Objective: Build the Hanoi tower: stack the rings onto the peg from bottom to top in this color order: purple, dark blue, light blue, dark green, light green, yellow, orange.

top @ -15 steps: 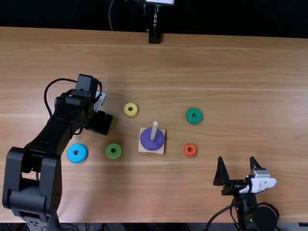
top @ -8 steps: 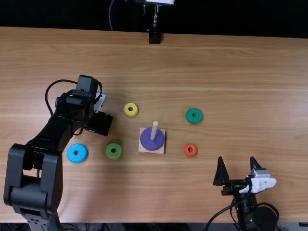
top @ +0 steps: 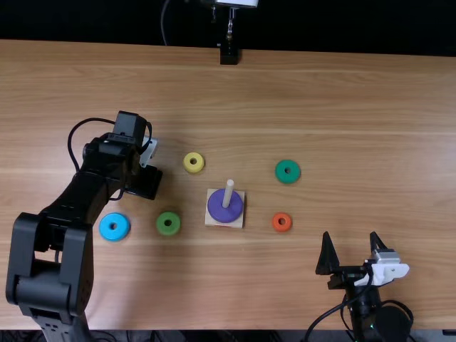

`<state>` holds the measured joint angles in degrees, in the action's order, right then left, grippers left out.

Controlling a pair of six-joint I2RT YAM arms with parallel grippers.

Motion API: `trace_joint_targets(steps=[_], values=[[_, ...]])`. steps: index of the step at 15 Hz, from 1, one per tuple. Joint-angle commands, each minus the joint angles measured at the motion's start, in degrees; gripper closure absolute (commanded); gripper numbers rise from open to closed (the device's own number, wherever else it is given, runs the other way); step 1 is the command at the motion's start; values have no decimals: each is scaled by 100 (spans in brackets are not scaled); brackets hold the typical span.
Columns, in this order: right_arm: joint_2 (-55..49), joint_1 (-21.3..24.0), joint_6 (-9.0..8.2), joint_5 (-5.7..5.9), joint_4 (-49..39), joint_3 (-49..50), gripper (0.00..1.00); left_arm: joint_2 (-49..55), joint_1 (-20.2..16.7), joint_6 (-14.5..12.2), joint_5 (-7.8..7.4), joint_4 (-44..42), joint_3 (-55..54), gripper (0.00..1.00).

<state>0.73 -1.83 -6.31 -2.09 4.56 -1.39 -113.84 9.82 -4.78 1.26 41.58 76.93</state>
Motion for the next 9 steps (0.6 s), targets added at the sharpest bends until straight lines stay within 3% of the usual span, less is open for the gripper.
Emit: trace_joint_targets(steps=[1, 4, 7, 9], values=[[-73, 51, 8, -13, 88, 51, 0, -94, 72, -113, 75, 18, 139, 100], [-73, 51, 8, -13, 99, 51, 0, 336, 72, -103, 75, 271, 710, 100], [-73, 51, 8, -13, 99, 51, 0, 644, 107, -71, 22, 1084, 1035, 100], [-73, 51, 8, -13, 88, 51, 0, 829, 327, -29, 1, 1505, 1211, 100]])
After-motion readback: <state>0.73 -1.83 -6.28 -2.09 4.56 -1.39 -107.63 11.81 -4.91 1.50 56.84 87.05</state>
